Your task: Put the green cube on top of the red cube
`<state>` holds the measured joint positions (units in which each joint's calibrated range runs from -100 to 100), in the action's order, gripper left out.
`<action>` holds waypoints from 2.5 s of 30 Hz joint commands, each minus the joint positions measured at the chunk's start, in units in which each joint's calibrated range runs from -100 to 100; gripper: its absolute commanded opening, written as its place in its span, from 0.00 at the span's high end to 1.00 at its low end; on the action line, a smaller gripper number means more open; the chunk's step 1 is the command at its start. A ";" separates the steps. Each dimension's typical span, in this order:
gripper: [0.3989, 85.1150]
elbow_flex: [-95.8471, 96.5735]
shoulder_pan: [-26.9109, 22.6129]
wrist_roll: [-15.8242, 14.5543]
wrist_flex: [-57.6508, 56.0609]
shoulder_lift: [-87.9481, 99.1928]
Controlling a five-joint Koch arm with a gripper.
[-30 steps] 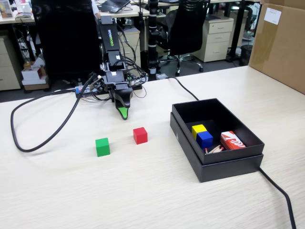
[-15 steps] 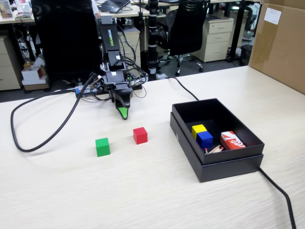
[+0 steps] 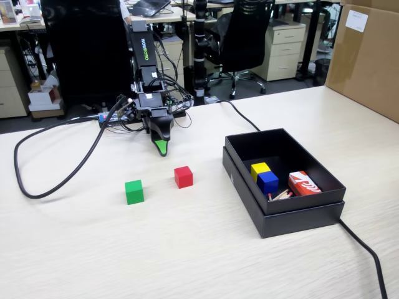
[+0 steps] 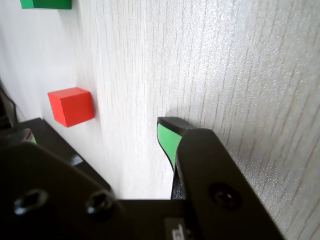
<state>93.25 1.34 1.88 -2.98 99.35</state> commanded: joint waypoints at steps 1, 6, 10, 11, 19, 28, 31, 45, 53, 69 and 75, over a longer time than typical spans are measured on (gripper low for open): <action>0.43 1.77 0.00 0.05 -0.78 -0.16; 0.43 1.77 0.00 0.05 -0.86 -0.04; 0.43 1.77 0.00 0.05 -0.78 -0.16; 0.43 1.77 0.00 0.05 -0.78 -0.04; 0.43 1.77 0.00 0.05 -0.78 -0.04; 0.44 1.68 -0.05 0.05 -0.78 -0.16; 0.44 1.13 0.05 0.15 -0.86 -0.39; 0.44 -17.09 1.71 0.49 -20.91 -3.71; 0.44 -34.13 6.45 6.98 -26.00 -19.32; 0.45 -75.20 11.28 9.47 -43.63 -59.59; 0.45 -79.65 11.28 9.43 -43.71 -70.15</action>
<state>20.22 12.58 11.06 -46.26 31.52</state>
